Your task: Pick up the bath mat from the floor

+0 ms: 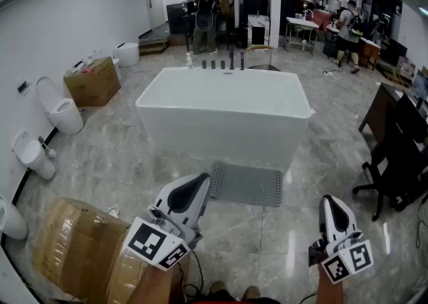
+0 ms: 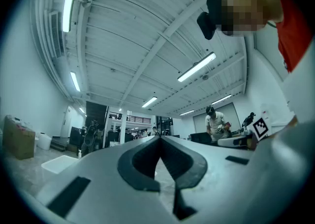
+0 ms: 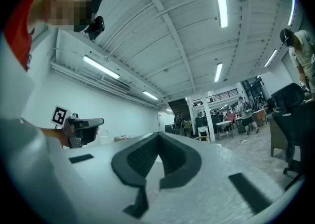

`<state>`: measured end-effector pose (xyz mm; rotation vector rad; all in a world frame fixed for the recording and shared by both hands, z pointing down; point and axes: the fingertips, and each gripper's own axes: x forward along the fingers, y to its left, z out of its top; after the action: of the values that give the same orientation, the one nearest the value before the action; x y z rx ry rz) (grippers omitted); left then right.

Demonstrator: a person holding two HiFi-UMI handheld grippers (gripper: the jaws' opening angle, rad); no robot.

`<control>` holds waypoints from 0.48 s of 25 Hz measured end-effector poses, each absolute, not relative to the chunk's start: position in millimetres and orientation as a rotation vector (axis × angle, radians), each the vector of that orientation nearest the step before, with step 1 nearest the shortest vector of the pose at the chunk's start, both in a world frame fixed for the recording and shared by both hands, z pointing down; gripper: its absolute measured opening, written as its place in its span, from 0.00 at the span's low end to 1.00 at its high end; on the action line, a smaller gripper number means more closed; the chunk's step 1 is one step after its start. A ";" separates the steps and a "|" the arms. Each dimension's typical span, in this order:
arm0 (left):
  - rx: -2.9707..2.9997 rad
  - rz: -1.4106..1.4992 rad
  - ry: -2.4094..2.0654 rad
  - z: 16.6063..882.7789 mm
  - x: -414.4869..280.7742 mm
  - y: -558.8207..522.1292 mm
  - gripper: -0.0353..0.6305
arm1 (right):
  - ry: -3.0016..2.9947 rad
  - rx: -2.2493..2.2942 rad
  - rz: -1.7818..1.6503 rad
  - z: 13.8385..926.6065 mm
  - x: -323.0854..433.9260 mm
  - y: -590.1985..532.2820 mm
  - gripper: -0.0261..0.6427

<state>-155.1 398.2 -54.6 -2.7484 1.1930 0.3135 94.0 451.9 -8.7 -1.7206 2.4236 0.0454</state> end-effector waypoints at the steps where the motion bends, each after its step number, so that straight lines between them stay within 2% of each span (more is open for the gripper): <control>1: -2.747 0.313 1.194 -53.9 -158.3 396.0 0.07 | 2.425 -1.723 0.048 -8.2 91.4 449.8 0.04; 12: -2.754 0.335 1.199 -44.3 -205.2 364.5 0.07 | 2.399 -1.723 0.010 0.7 53.9 421.9 0.04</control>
<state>-205.2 364.5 -44.3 -2.7538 1.1992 0.3352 53.9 421.9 0.7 -1.7233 2.3991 0.0101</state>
